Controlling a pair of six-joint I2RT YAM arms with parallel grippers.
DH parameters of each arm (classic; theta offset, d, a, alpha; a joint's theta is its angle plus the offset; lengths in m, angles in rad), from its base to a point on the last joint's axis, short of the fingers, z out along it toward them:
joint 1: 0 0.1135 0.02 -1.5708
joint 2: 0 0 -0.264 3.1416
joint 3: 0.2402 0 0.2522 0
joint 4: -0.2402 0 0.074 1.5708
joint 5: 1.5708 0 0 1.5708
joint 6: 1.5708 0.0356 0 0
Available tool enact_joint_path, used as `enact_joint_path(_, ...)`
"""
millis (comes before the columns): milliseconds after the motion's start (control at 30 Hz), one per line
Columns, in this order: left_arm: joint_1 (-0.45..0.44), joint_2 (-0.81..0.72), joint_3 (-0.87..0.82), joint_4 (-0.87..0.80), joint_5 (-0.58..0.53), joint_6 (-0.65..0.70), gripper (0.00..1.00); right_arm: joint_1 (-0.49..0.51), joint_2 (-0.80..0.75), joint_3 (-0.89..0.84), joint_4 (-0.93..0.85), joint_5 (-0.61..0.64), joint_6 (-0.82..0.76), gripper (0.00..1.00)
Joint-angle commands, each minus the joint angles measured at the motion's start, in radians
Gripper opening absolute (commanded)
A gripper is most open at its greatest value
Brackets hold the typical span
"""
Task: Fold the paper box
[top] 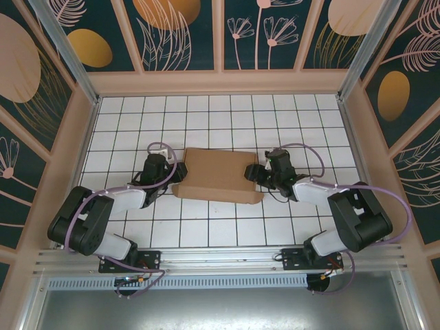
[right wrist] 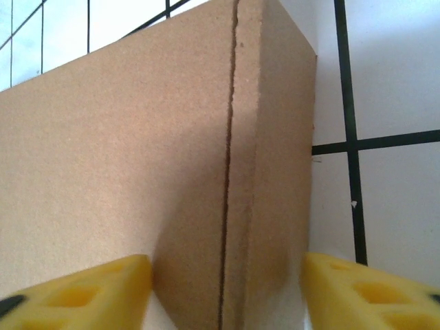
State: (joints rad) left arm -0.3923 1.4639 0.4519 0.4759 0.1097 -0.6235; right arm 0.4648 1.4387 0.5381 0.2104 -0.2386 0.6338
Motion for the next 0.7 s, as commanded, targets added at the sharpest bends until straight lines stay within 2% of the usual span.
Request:
enact_joint_path(0, 0.008, 0.003, -0.034, -0.026, 0.008, -0.002, 0.30, -0.026, -0.049, -0.035, -0.025, -0.042, -0.016, 0.73)
enact_joint_path(100, 0.040, -0.004, -0.026, -0.007, 0.094, -0.010, 0.29, -0.097, -0.072, -0.063, 0.050, -0.160, 0.017, 0.81)
enact_joint_path(200, 0.083, 0.029, 0.021, -0.035, 0.221, 0.003, 0.25, -0.156, -0.050, -0.089, 0.139, -0.278, 0.055, 0.84)
enact_joint_path(300, 0.124, 0.076, 0.060, -0.061, 0.314, 0.007, 0.18, -0.167, -0.002, -0.095, 0.189, -0.342, 0.057, 0.88)
enact_joint_path(400, 0.147, 0.117, 0.083, -0.070, 0.383, 0.014, 0.15, -0.167, 0.044, -0.093, 0.211, -0.390, 0.052, 0.89)
enact_joint_path(533, 0.178, 0.179, 0.097, -0.059, 0.475, 0.037, 0.10, -0.169, 0.087, -0.087, 0.204, -0.392, 0.048, 0.90)
enact_joint_path(667, 0.201, 0.235, 0.133, -0.073, 0.497, 0.063, 0.09, -0.165, 0.084, -0.081, 0.161, -0.354, 0.031, 0.92)
